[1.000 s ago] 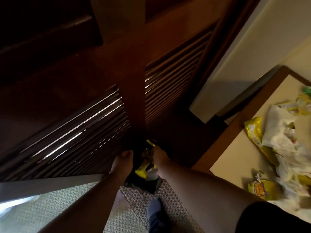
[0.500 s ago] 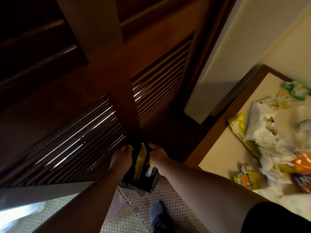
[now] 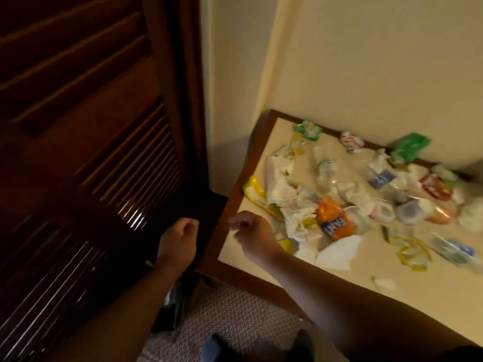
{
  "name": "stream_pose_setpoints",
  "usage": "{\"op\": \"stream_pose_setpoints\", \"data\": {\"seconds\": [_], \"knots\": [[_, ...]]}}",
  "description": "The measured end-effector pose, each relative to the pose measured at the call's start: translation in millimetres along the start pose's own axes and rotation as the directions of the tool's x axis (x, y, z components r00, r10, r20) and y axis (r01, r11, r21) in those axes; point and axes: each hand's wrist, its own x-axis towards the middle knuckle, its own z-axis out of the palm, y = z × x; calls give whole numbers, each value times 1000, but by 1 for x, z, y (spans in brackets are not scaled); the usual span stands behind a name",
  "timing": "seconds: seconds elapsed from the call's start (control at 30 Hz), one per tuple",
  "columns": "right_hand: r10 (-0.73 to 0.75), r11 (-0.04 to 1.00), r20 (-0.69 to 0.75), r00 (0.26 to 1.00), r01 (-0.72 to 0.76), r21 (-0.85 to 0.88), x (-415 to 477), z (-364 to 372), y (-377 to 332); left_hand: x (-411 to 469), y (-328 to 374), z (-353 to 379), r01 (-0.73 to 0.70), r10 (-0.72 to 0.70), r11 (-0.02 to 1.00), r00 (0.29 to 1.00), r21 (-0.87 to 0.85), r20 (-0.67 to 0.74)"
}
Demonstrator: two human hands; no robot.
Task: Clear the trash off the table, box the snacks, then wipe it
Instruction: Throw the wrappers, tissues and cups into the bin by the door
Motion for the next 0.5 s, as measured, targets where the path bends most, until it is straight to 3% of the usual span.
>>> {"op": "stream_pose_setpoints", "data": {"seconds": [0.13,0.27,0.4,0.5], "knots": [[-61,977,-214,975,15,-213,-14,-108,25,-13,57,73,-272,224,943,945,190,240],[-80,892,-324,943,-77,-446,-23,-192,72,-25,91,145,-602,365,669,777,437,513],[64,730,-228,972,-201,-653,-29,-237,117,-35,107,199,-606,221,493,781,624,584],[80,688,-145,986,-160,-708,-32,-248,138,-34,115,231,-556,170,493,816,669,553]]}}
